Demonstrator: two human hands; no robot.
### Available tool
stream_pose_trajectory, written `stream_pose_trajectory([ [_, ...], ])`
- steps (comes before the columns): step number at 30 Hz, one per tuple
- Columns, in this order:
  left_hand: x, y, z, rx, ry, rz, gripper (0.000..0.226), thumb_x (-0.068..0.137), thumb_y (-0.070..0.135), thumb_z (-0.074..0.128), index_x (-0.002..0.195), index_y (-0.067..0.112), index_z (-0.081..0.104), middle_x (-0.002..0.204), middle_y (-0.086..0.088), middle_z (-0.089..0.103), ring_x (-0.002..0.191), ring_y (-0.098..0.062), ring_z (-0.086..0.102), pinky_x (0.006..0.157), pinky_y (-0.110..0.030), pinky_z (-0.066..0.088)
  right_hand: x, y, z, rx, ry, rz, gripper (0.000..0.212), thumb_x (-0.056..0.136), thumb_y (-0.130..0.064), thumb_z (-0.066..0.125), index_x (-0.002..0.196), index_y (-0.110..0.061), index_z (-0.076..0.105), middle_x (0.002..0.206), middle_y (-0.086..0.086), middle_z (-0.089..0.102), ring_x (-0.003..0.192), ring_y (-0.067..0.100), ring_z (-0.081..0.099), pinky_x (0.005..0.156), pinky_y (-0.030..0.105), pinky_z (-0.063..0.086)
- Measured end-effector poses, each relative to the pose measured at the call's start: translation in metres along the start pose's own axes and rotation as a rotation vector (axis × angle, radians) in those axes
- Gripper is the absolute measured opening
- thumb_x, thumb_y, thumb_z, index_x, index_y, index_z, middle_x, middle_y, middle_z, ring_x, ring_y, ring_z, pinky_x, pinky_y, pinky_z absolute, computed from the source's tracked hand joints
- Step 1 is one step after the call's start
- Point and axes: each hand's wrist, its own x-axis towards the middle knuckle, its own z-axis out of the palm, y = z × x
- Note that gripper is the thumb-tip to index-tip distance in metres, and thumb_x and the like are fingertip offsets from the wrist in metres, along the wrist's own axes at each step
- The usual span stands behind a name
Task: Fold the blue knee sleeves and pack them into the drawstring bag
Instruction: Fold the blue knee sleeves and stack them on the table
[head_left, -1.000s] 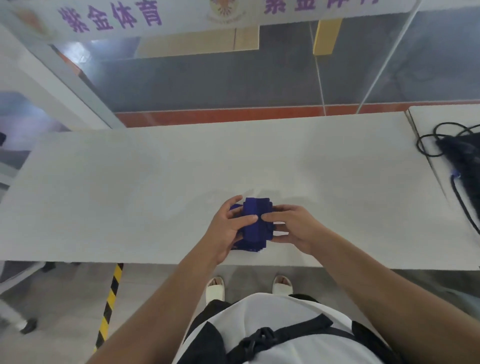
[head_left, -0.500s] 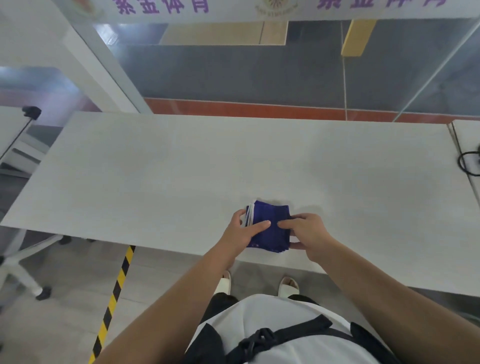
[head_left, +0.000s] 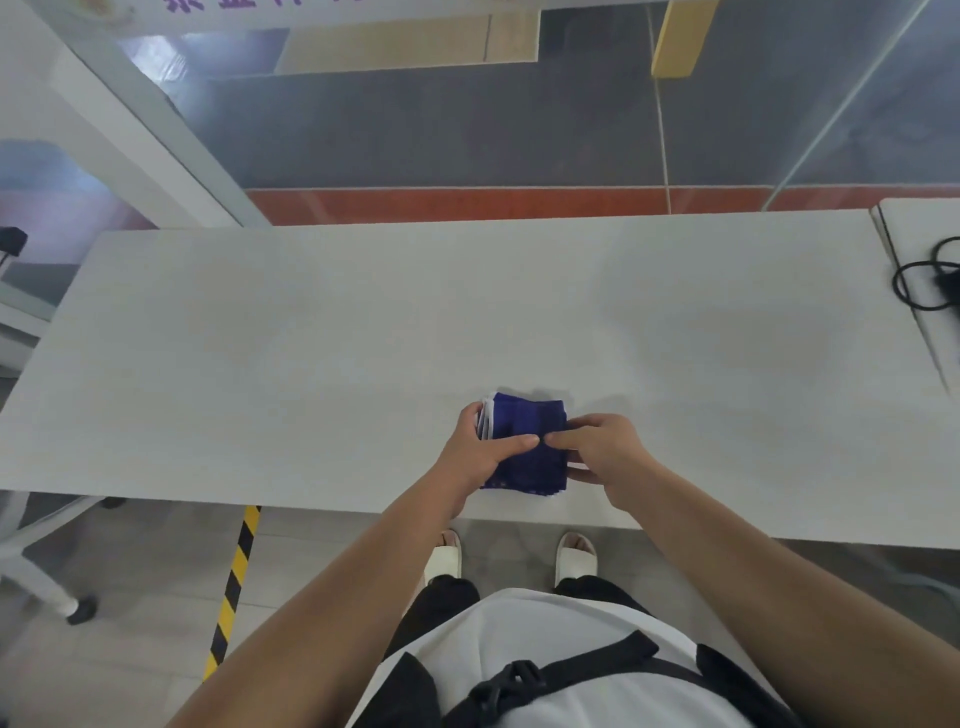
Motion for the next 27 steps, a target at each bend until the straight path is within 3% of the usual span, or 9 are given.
stream_pose_trajectory([
  [5,0.005,0.001,-0.001,0.038,0.002,-0.006,0.082,0.075,0.035,0.085,0.139,0.031,0.033,0.121,0.004,0.060,0.103,-0.017,0.065,0.066,-0.024,0.056,0.002,0.001,-0.003,0.042,-0.005,0.022,0.029,0.080,0.000,0.077,0.106,-0.001,0.063,0.103,0.020,0.073,0.094,0.034,0.072,0.080,0.044,0.062],
  [8,0.007,0.001,-0.001,0.058,0.001,-0.005,0.080,0.078,0.032,0.084,0.139,0.031,0.032,0.122,0.004,0.058,0.098,-0.011,0.063,0.058,-0.016,0.052,0.005,0.008,0.001,-0.015,0.037,-0.010,0.030,0.078,-0.005,0.079,0.104,-0.006,0.064,0.102,0.017,0.073,0.091,0.032,0.072,0.083,0.048,0.061],
  [10,0.009,-0.001,0.000,0.079,0.016,0.000,0.082,0.078,0.029,0.084,0.142,0.030,0.032,0.124,0.004,0.055,0.098,-0.008,0.060,0.058,-0.017,0.051,0.006,0.013,0.002,-0.096,0.071,-0.065,0.036,0.076,-0.011,0.080,0.108,-0.007,0.064,0.102,0.010,0.071,0.086,0.024,0.070,0.076,0.042,0.061],
  [12,0.011,-0.003,0.002,0.087,0.032,0.001,0.084,0.077,0.028,0.085,0.143,0.029,0.033,0.129,0.001,0.056,0.102,-0.013,0.061,0.063,-0.022,0.052,0.003,0.012,0.000,-0.167,0.095,-0.100,0.050,0.078,-0.017,0.080,0.121,-0.008,0.057,0.105,0.003,0.064,0.083,0.014,0.063,0.066,0.030,0.053],
  [13,0.012,-0.004,0.002,0.090,0.037,0.000,0.086,0.076,0.028,0.085,0.144,0.028,0.032,0.131,0.000,0.056,0.103,-0.015,0.062,0.064,-0.023,0.053,0.004,0.013,-0.002,-0.164,0.090,-0.083,0.062,0.078,-0.020,0.081,0.130,-0.011,0.050,0.111,0.002,0.059,0.087,0.014,0.061,0.068,0.029,0.050],
  [16,0.015,-0.004,0.004,0.101,0.033,0.003,0.095,0.075,0.027,0.087,0.148,0.026,0.027,0.133,-0.001,0.054,0.104,-0.015,0.060,0.065,-0.023,0.052,0.006,0.016,-0.007,-0.071,0.020,0.058,0.088,0.066,-0.032,0.086,0.140,-0.011,0.043,0.121,0.004,0.062,0.104,0.023,0.064,0.085,0.043,0.055],
  [18,0.017,-0.003,0.004,0.130,0.021,0.012,0.097,0.075,0.025,0.087,0.150,0.025,0.025,0.131,0.000,0.053,0.102,-0.015,0.059,0.063,-0.022,0.051,0.007,0.021,-0.007,-0.058,0.014,0.084,0.076,0.062,-0.032,0.085,0.128,-0.008,0.056,0.113,0.007,0.070,0.101,0.026,0.069,0.089,0.048,0.057],
  [21,0.020,-0.001,0.006,0.178,-0.028,0.013,0.096,0.076,0.022,0.086,0.151,0.025,0.026,0.122,0.004,0.053,0.093,-0.005,0.058,0.056,-0.017,0.051,0.001,0.028,-0.006,-0.028,0.047,0.083,0.042,0.074,-0.024,0.082,0.110,-0.010,0.064,0.105,0.009,0.074,0.098,0.027,0.070,0.092,0.049,0.056],
  [27,0.019,-0.002,0.014,0.317,-0.194,0.043,0.091,0.075,0.016,0.086,0.148,0.021,0.031,0.124,0.002,0.057,0.092,-0.003,0.058,0.060,-0.019,0.053,-0.018,0.062,-0.010,0.117,0.147,0.123,0.054,0.075,-0.028,0.083,0.118,-0.011,0.054,0.112,0.008,0.065,0.100,0.025,0.060,0.096,0.051,0.052],
])
